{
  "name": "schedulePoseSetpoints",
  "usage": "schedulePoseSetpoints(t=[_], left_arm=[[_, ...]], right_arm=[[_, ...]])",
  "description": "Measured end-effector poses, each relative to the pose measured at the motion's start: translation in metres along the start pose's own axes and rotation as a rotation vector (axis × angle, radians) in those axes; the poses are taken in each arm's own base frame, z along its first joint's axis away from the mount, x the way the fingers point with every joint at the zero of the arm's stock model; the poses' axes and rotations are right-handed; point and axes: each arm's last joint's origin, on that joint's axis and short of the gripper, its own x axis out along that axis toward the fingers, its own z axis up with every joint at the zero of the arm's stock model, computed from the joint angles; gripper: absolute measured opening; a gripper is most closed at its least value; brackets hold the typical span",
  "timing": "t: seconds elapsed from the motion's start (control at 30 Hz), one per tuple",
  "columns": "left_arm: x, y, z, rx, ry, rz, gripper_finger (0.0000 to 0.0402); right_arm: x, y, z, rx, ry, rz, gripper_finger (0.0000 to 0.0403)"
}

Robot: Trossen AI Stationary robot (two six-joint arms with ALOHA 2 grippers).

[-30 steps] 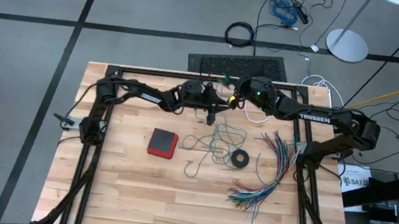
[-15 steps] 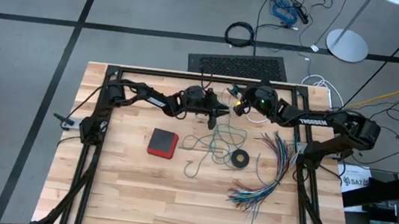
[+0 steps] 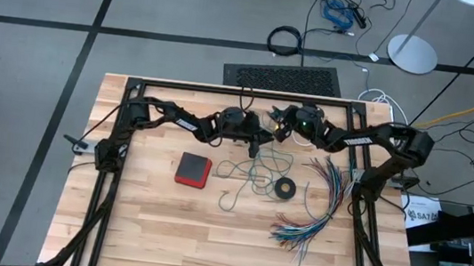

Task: Coiling cords
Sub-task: Coil the green wire cable on the spool

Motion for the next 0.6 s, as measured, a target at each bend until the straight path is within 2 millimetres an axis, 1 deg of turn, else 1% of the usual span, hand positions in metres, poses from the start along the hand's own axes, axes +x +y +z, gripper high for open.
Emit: schedulePoseSetpoints(t=[0.17,0.27,0.4,0.6], left_arm=[[-0.0011,0.003,-0.0014,-0.087,0.03,-0.035,0.0099],[-0.0014,0.0034,-0.0041,-0.126,0.064,-0.051,0.0099],[-0.0014,0.0032,-0.0067,-0.131,0.09,-0.052,0.0099],[-0.0015,0.003,-0.0069,-0.131,0.094,-0.064,0.0099]], right_arm=[[0.0003,-0.0011,0.0,-0.008,0.05,0.005,0.0],[0.002,0.0007,0.0011,-0.012,0.125,0.06,0.0],[0.0033,0.0016,0.0052,-0.013,0.178,0.09,0.0],[0.0037,0.001,0.0057,-0.015,0.184,0.089,0.0]])
